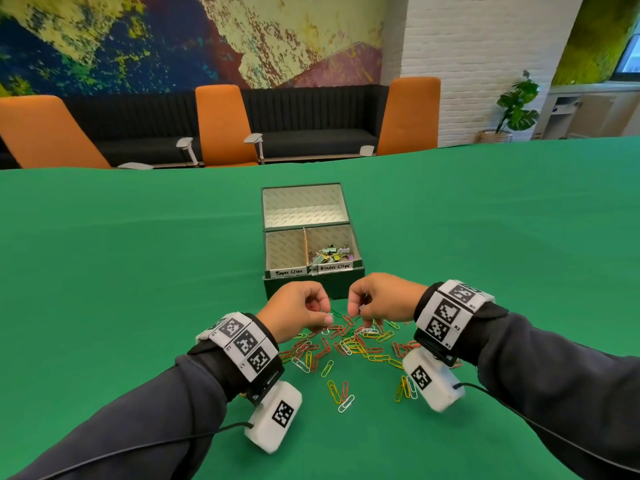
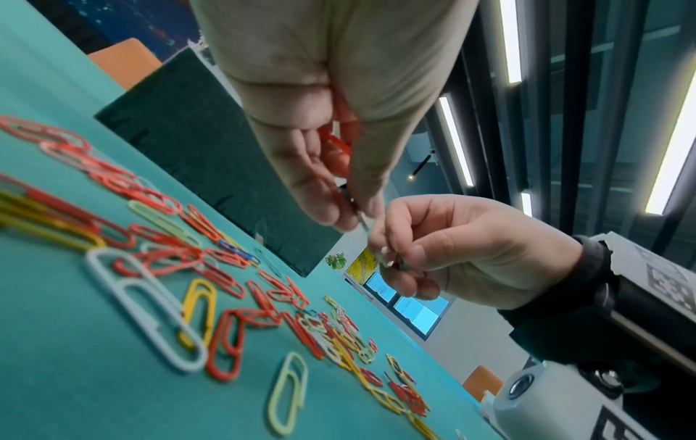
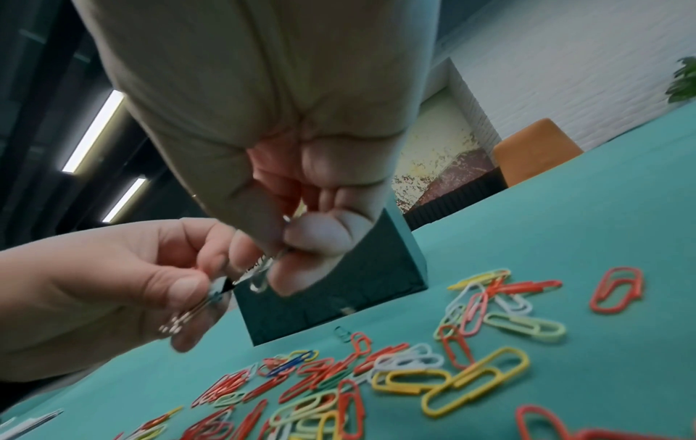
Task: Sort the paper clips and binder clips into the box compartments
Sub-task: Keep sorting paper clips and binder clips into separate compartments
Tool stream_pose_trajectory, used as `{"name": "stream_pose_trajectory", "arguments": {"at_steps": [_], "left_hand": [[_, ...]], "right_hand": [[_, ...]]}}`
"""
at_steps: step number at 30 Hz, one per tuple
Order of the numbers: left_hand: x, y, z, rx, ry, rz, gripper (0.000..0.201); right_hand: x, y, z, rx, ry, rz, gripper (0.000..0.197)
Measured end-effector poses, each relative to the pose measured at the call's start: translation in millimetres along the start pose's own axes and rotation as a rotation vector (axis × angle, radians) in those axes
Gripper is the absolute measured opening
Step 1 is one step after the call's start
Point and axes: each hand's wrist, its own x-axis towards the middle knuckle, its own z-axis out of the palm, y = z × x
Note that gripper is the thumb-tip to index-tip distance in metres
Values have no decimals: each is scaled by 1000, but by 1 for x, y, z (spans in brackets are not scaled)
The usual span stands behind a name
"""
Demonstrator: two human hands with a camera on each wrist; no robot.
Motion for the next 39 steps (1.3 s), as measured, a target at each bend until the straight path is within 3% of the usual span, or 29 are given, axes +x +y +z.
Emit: {"name": "stream_pose_trajectory", "arguments": {"at_steps": [12, 19, 20, 24, 28, 32, 34, 39], "left_hand": [[2, -1, 3, -56, -45, 20, 33], [23, 18, -15, -139, 173, 41, 27], [26, 19, -18, -132, 194, 35, 26], [33, 18, -24, -77, 255, 5, 23], [43, 25, -31, 60, 312, 13, 21], [66, 41, -36, 227, 331, 20, 11], [76, 45, -37, 285, 332, -10, 18], [66, 39, -43, 257, 334, -1, 20]], "right_hand": [[0, 6, -6, 56, 70, 48, 29], [20, -12, -55, 319, 285, 18, 15], [24, -16, -61, 378, 293, 11, 13], [32, -20, -76, 379, 310, 36, 42], [13, 0, -70, 369, 272, 40, 26], [-10, 34, -58, 313, 180, 151, 20], [-20, 48, -53, 290, 138, 232, 19], [-32, 76, -38, 228, 85, 487, 16]]}}
